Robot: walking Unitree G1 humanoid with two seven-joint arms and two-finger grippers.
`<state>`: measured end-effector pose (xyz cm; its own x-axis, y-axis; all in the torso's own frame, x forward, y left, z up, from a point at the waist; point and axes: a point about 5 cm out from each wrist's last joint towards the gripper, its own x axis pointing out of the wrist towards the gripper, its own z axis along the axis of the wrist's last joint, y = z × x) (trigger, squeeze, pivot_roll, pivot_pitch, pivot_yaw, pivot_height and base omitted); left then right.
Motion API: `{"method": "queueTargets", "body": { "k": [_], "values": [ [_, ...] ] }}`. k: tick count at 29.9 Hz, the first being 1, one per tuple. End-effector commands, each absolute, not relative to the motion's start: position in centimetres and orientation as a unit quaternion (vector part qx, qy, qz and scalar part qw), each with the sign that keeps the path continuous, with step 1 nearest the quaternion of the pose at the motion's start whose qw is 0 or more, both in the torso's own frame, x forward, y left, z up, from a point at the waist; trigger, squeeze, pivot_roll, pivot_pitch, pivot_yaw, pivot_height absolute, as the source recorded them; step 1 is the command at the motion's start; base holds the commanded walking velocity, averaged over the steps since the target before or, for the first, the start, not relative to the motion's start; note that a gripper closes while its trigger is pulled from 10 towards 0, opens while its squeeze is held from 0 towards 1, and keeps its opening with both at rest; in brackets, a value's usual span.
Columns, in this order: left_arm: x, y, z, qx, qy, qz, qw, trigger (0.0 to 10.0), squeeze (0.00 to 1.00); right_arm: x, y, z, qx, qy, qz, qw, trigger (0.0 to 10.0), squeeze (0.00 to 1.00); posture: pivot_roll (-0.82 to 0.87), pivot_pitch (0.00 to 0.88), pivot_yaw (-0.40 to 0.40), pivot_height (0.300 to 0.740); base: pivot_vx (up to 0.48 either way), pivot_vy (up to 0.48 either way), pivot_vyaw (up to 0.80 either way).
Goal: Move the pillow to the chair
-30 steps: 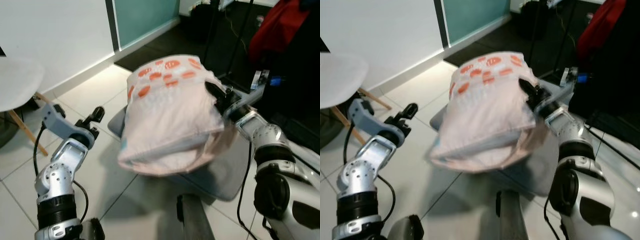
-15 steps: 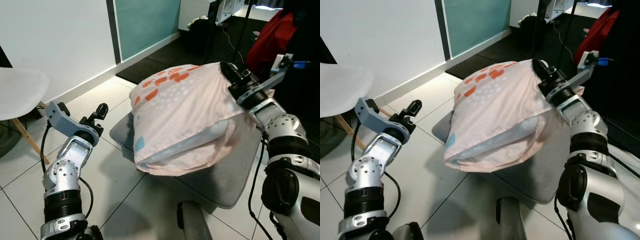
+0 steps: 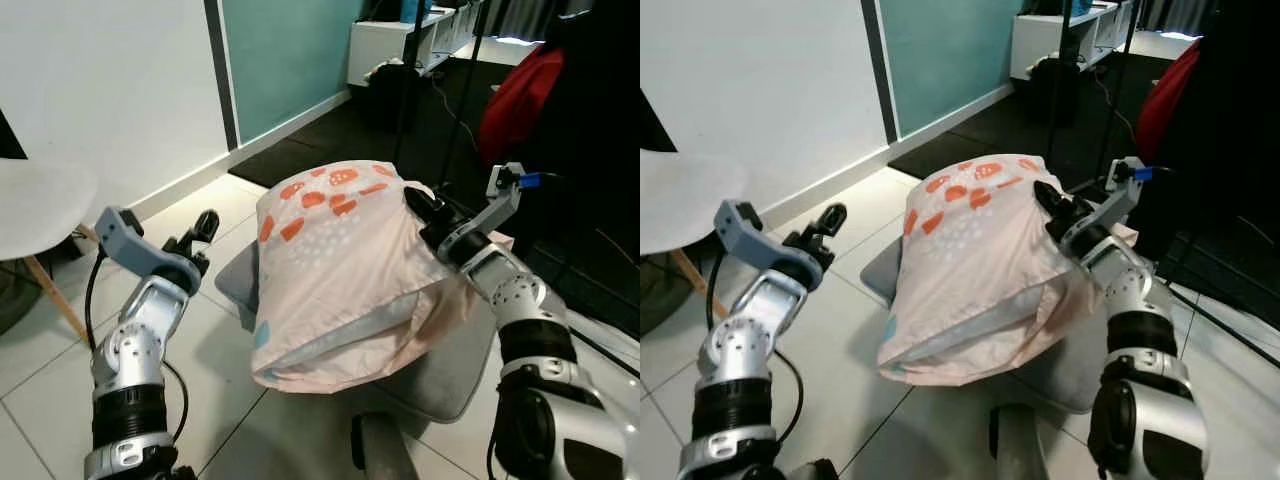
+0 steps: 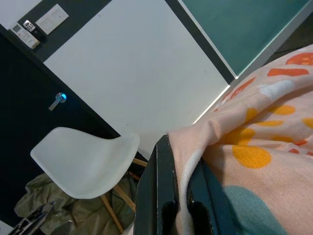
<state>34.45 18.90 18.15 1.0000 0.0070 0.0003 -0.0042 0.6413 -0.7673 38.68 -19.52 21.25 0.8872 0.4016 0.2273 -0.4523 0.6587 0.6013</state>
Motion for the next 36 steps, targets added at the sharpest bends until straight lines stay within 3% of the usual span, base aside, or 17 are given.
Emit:
{"method": "queueTargets", "body": {
  "k": [1,13,22,36],
  "values": [
    [34.1,18.7,17.9,-0.412,0.0,0.0,0.911,10.0,0.0,38.6,-19.0,21.6,0.34,-0.056,0.243,0.907,0.0,0.0,-0.12,0.0,0.017,0.464,0.0,0.0,0.0],
    [34.0,18.6,17.6,-0.396,-0.004,0.002,0.918,10.0,0.0,38.4,-18.1,22.4,0.333,-0.06,0.251,0.907,0.0,0.0,-0.13,0.0,0.014,0.496,0.0,0.0,0.0],
    [33.6,17.7,17.3,-0.331,-0.001,-0.006,0.944,10.0,0.0,38.0,-16.2,21.5,0.33,-0.035,0.266,0.905,0.0,0.0,-0.16,0.0,0.001,0.524,0.0,0.0,0.0],
    [33.4,17.5,16.9,-0.322,0.004,-0.006,0.947,10.0,0.0,37.6,-15.0,21.1,0.333,-0.023,0.278,0.901,0.0,0.0,-0.17,0.0,-0.003,0.547,0.0,0.0,0.0]
  ]
}}
